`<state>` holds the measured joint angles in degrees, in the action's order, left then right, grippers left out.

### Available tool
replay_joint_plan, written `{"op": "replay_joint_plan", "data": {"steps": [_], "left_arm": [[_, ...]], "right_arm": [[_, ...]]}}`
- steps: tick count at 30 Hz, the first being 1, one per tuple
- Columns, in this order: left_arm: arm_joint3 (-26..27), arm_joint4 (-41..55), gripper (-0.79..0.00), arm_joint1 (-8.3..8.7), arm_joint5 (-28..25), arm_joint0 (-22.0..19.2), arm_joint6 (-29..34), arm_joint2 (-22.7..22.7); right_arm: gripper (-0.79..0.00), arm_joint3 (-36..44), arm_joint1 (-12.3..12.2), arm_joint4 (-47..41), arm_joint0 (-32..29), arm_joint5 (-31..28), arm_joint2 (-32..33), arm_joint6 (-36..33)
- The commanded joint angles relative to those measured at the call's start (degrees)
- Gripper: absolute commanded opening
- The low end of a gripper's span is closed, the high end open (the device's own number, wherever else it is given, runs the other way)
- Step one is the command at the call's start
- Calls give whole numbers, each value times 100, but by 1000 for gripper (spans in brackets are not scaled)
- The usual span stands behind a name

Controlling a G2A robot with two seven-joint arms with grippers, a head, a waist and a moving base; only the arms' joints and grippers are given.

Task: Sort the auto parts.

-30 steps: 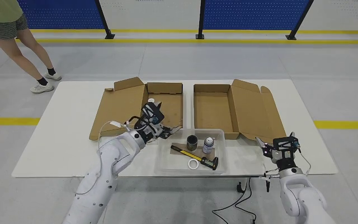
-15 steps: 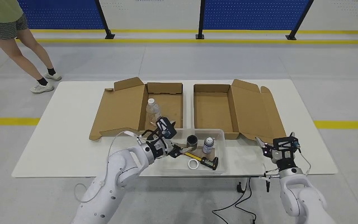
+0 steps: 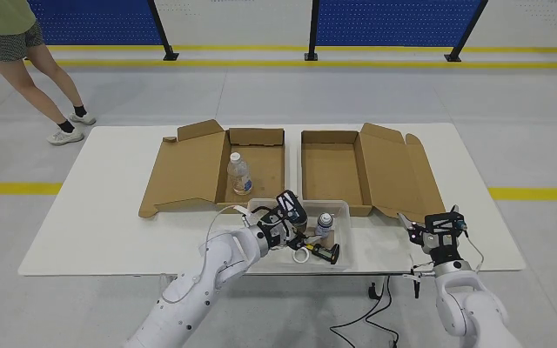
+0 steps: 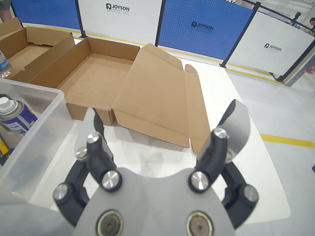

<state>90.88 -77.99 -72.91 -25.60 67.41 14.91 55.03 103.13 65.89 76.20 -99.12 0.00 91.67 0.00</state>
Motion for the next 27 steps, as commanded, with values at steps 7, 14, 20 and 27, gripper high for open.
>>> {"op": "replay_joint_plan", "data": {"steps": [7,14,20,27], "left_arm": [[-569,6,0,-153,146,-342,-136,-481],[-1056,-10,0,-281,239,-608,-227,-791],[-1415,93,0,-391,293,-802,-259,-980],[-1722,415,0,-511,314,-958,-235,-1106]], "right_arm": [[0,0,0,0,0,0,0,0],[0,0,0,0,0,0,0,0],[0,0,0,0,0,0,0,0],[0,0,0,0,0,0,0,0]]}}
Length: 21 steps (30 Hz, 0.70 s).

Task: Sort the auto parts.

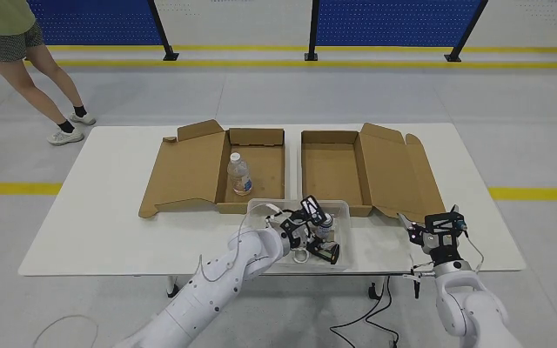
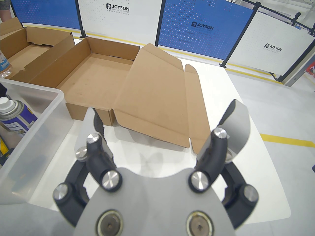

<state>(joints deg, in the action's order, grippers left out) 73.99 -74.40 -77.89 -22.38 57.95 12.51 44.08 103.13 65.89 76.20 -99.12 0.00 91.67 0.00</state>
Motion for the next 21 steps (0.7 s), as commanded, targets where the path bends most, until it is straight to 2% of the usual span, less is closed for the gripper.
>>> {"op": "replay_joint_plan", "data": {"steps": [1,9,16,21], "left_arm": [[-63,88,0,-28,-10,-37,12,-24],[-263,208,-15,-117,-1,-123,6,-119],[-416,221,-74,-190,43,-180,-36,-200],[-488,198,-52,-225,44,-208,-65,-227]], "right_arm": [[0,0,0,0,0,0,0,0],[0,0,0,0,0,0,0,0],[0,0,0,0,0,0,0,0],[0,0,0,0,0,0,0,0]]}}
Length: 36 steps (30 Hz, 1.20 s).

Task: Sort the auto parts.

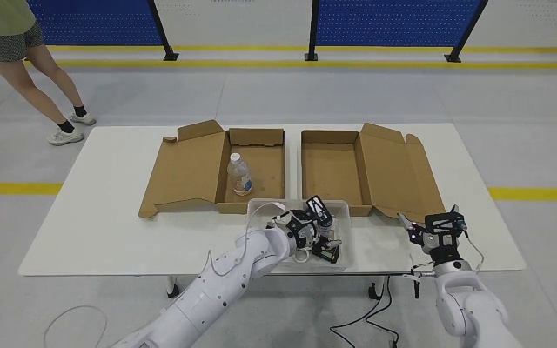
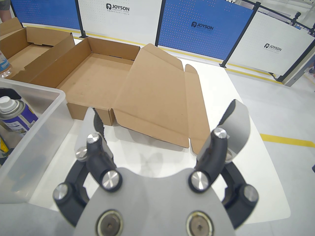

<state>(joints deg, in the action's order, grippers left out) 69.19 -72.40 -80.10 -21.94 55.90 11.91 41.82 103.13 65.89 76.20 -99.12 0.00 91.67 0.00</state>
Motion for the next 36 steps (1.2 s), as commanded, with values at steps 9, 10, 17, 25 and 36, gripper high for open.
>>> {"op": "replay_joint_plan", "data": {"steps": [9,10,17,25,36], "left_arm": [[79,-41,-234,-25,-45,59,-23,14],[94,-43,-317,-24,-52,69,-21,23],[155,-80,-286,-27,-65,106,-20,73],[139,-211,-289,-51,-46,115,-12,50],[68,-231,-372,-111,41,52,-55,56]], "right_arm": [[0,0,0,0,0,0,0,0],[0,0,0,0,0,0,0,0],[0,0,0,0,0,0,0,0],[0,0,0,0,0,0,0,0],[0,0,0,0,0,0,0,0]]}}
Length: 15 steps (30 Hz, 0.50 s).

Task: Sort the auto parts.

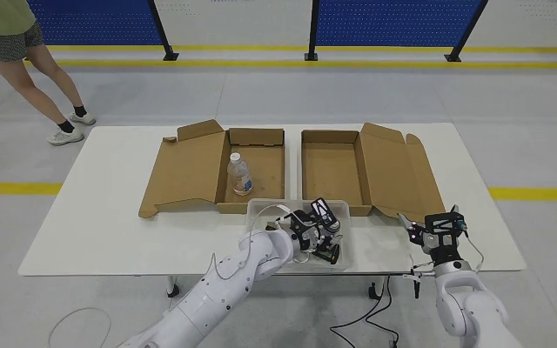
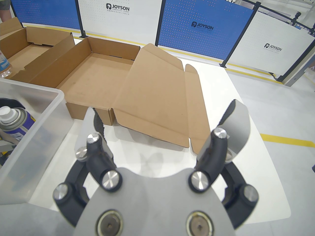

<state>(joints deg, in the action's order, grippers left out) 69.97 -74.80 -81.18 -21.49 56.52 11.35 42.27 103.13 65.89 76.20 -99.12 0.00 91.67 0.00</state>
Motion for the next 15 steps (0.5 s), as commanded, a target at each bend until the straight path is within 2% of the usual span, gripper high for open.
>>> {"op": "replay_joint_plan", "data": {"steps": [1,7,15], "left_arm": [[-21,23,-372,-5,-5,-22,1,28],[-56,0,-354,-24,-24,-44,16,45],[-96,-118,-391,-70,35,-46,-2,-24]], "right_arm": [[0,0,0,0,0,0,0,0],[0,0,0,0,0,0,0,0],[0,0,0,0,0,0,0,0]]}}
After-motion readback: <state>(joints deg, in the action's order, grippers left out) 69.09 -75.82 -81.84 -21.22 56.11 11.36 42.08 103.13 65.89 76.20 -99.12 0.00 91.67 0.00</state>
